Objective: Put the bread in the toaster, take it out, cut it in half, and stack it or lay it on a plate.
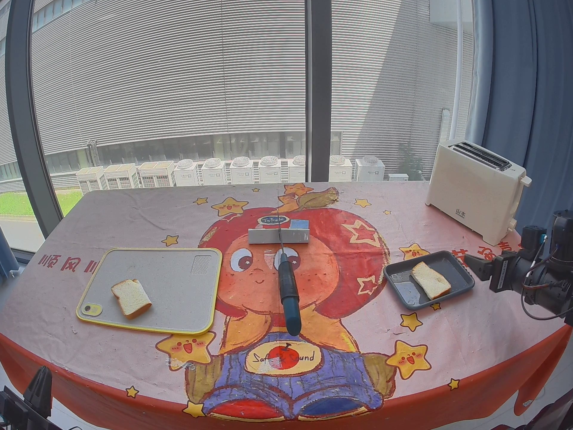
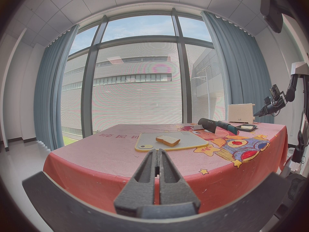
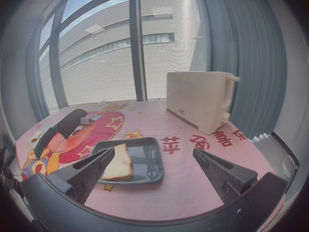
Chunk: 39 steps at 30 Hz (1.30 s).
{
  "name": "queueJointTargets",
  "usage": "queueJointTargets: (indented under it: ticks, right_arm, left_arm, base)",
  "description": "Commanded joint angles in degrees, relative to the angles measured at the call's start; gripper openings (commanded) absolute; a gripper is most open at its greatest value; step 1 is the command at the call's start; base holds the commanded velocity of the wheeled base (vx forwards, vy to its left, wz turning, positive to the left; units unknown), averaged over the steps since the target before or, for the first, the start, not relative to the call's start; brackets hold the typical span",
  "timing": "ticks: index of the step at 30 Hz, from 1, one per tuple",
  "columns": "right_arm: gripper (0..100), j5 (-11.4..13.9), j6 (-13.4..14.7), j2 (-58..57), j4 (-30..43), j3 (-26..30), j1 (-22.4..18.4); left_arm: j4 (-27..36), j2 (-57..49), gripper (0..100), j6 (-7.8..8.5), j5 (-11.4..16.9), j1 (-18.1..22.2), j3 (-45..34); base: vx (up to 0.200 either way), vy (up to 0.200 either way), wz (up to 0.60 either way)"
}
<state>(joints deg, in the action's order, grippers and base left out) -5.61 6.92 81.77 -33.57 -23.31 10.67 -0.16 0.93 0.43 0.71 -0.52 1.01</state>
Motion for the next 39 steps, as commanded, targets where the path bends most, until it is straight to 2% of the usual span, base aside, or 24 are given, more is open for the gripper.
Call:
queueJointTargets:
  ticks: [1,6,11,12,13,17,31,39]
  right_arm:
    - [100,0.2,-0.9,-2.9,-2.5,0.8,-6.2]
    - [100,0.2,-1.2,-5.6,-7.4,4.3,-8.8]
    - [100,0.7,-3.7,-8.1,-9.3,7.5,-12.6]
    - [100,1.0,-5.0,-10.2,-9.8,8.5,-15.8]
    - [100,1.4,-5.1,-11.4,-9.8,8.6,-17.3]
    - [100,4.0,-5.3,-14.7,-9.6,9.5,-20.9]
    - [100,5.4,-5.5,-28.3,-8.7,13.9,-22.0]
    - [100,9.1,-5.9,-33.2,-8.7,13.1,-23.6]
  left_arm:
    - [0.0,-0.9,0,0.01,0.0,0.0,-1.0]
    - [0.0,-0.9,0,0.01,0.0,0.0,-1.0]
    - [0.0,-0.9,0,-0.16,-0.1,0.0,-1.0]
    - [0.0,-0.9,0,0.01,0.0,0.0,-1.0]
    - [0.0,-0.9,0,0.01,0.1,0.0,-1.0]
    - [-0.1,-0.9,0,-0.08,0.0,0.0,-1.0]
    - [0.0,-0.9,0,0.01,0.0,0.0,-1.0]
    - [0.0,-0.9,0,0.01,0.0,0.0,-1.0]
  base:
    - [0.000,0.000,0.00]
    - [0.000,0.000,0.00]
    - [0.000,0.000,0.00]
    - [0.000,0.000,0.00]
    - [0.000,0.000,0.00]
    - [0.000,0.000,0.00]
    - [0.000,0.000,0.00]
    - [0.000,0.000,0.00]
